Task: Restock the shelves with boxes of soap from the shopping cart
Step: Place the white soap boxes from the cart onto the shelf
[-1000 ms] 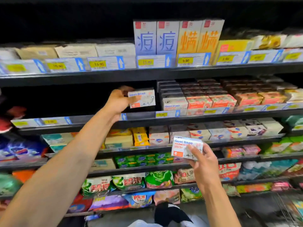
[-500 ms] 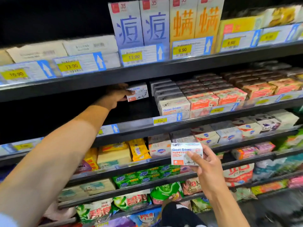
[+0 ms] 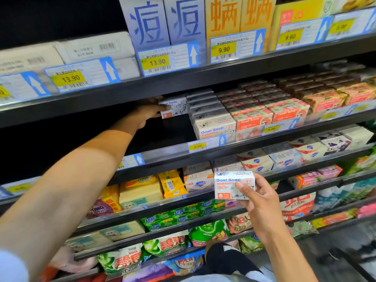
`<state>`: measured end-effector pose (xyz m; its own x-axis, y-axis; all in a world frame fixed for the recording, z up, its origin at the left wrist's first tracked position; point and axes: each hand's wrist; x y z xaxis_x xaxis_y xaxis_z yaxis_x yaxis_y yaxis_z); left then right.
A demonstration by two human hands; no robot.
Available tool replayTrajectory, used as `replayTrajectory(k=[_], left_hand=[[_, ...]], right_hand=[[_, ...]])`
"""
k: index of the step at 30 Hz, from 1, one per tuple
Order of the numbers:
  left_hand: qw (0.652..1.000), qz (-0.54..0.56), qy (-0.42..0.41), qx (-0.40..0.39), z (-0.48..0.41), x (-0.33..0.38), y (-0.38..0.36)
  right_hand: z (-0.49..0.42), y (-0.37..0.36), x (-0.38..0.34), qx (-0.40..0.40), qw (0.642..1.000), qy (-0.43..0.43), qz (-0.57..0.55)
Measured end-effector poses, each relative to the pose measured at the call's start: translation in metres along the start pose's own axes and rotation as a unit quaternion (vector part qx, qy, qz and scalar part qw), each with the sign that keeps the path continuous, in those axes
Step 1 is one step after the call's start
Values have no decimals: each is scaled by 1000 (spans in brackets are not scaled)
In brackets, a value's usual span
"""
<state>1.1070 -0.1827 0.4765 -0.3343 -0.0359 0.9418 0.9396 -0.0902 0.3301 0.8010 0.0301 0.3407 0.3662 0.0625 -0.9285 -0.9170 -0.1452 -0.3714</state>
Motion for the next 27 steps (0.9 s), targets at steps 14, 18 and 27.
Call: replayTrajectory(k=[14, 18, 27], left_hand=[[963, -262, -45, -33, 71, 16, 1], [921, -338, -192, -4, 146, 19, -35], [959, -189, -185, -102, 204, 29, -60]], right_hand=[[-4, -20, -13, -34, 999, 33, 9], [-9, -40, -27, -41, 996, 80, 6], [-22, -88, -52, -101, 981, 160, 37]])
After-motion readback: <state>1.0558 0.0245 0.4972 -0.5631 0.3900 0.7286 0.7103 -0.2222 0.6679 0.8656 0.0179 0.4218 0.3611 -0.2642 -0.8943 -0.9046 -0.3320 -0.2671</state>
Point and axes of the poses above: each hand's wrist, its own z-axis away from the middle knuckle, its own y-axis out of the back of the hand, x = y × z, and after that the axes turned 12 degrees about -x, right-handed
